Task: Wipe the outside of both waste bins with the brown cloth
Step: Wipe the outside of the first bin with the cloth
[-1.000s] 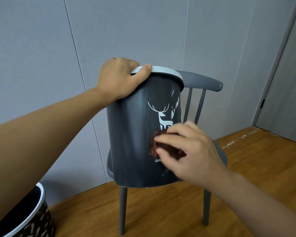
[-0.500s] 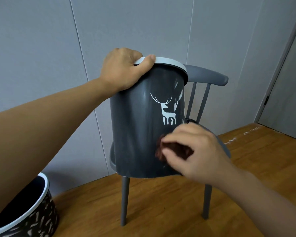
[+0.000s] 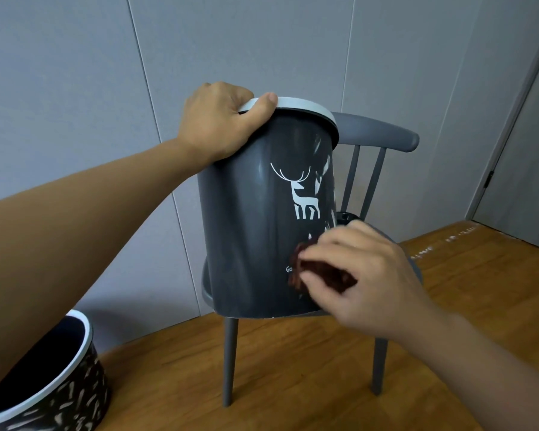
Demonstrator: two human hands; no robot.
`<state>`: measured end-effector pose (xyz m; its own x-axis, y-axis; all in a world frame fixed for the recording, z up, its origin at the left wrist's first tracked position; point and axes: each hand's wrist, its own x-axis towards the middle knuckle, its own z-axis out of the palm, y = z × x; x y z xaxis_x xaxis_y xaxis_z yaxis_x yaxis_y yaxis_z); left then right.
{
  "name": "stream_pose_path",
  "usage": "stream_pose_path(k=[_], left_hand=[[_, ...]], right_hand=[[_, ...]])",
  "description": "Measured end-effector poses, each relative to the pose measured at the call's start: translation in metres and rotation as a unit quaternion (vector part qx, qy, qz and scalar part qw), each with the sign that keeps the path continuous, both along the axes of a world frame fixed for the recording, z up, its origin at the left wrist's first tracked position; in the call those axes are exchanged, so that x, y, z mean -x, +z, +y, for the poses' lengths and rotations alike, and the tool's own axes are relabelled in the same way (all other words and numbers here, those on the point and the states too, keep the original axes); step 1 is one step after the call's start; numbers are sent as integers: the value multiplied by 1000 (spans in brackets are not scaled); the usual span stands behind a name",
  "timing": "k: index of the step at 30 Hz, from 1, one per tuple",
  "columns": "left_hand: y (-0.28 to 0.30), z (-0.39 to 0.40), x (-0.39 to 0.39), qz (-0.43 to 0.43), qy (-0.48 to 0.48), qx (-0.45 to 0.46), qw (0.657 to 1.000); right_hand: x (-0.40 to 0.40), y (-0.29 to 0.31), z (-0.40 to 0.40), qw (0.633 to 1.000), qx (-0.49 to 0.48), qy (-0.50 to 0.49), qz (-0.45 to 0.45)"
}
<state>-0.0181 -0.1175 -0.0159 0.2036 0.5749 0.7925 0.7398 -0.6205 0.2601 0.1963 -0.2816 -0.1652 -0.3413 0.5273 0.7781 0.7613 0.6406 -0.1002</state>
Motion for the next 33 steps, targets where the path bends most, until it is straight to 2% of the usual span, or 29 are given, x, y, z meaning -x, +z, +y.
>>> stream_pose_path(k=[2,4,6,9,11,13,17,19,22,26,28,30,33], left_hand=[[-1,-1,1,2,5,-2,1000],[0,-2,1,2,9,-5,1000],[0,-1,1,0,4,-1,1000],[-1,0,2,-8,0,8,1000],[-1,1,3,-11,1,6,1000],[-2,0,3,-10,2,0,1000],[-2,-1,4,-4,5,-5,1000],[-1,-1,5,-3,10,-4,1000],[-1,2,4,-5,11,6,1000],[0,5,4,-9,17,15,1000],[-1,5,4,-9,19,12,1000],[-1,4,5,-8,22,7,1000],[-4,2,8,-16,10,1,1000]], right_hand=[[4,5,9,995,-8,-39,91],[7,9,16,989,-7,-68,134],[10,6,15,992,-17,-63,107],[10,-8,-1,1000,-12,26,-2],[9,-14,-8,998,-8,53,-42],[8,-12,-3,999,-22,33,-16],[10,3,17,987,-24,-60,145],[13,6,23,980,-9,-84,180],[14,1,18,987,-23,-75,138],[5,-15,1,999,-26,39,19],[1,-17,-1,999,-20,39,-3],[1,-14,4,999,-17,18,27],[6,-2,17,992,-14,-35,123]])
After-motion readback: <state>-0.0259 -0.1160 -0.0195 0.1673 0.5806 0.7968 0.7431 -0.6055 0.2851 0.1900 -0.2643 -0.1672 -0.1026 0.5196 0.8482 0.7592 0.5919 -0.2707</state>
